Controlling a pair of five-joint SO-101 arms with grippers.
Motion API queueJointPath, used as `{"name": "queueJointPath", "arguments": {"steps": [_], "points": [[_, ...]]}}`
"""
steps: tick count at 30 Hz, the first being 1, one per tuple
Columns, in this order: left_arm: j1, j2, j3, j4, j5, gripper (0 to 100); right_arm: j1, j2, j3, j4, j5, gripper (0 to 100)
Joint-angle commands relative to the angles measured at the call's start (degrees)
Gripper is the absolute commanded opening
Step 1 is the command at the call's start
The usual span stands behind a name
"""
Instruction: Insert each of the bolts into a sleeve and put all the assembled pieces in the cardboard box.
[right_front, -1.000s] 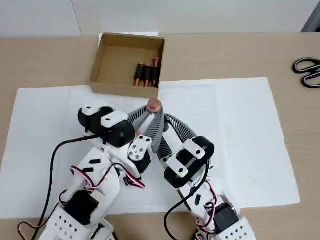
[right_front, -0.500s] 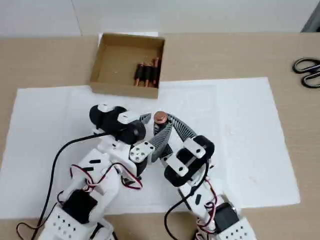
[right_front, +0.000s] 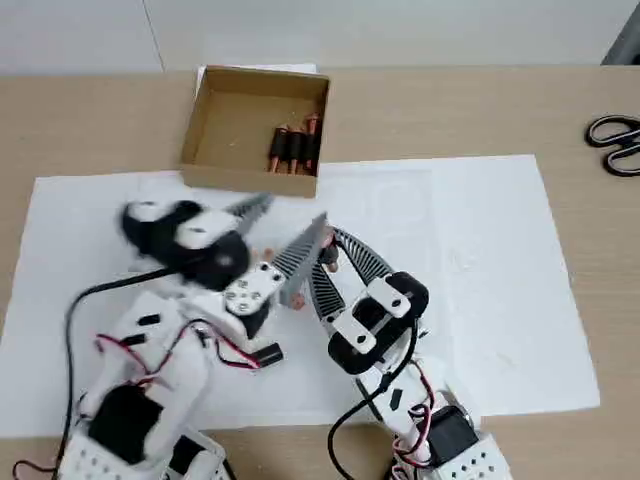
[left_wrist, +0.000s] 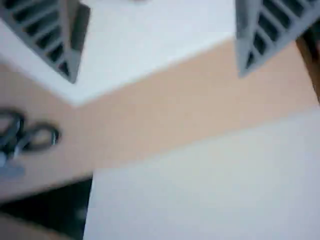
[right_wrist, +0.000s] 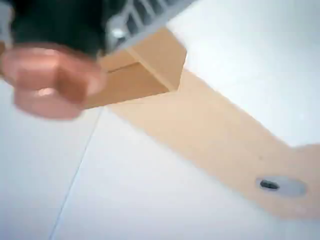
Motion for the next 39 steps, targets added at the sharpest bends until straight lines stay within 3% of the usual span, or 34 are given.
{"name": "queueJointPath", "arguments": {"steps": [1,9,16,21,26,39], "points": [[-1.7,-3.9,-7.8,3.6,1.3,19,0.1,-0.8,0.4,4.5,0.4,0.5],[-15.9,-23.9,0.1,8.6,1.0,1,0.2,-0.8,0.4,5.9,0.4,0.4],[-29.8,-28.5,7.1,10.3,1.3,1,0.2,-0.5,-8.6,11.3,0.3,0.4],[-35.1,-28.7,12.4,10.0,1.3,1,5.1,4.9,-16.6,19.6,-10.8,0.4],[-39.7,-28.7,21.5,9.9,1.3,1,10.9,18.2,-26.0,20.8,-20.8,0.4],[-44.2,-28.7,43.5,-3.6,1.3,1,8.3,66.3,-54.7,20.3,-21.4,0.4]]}}
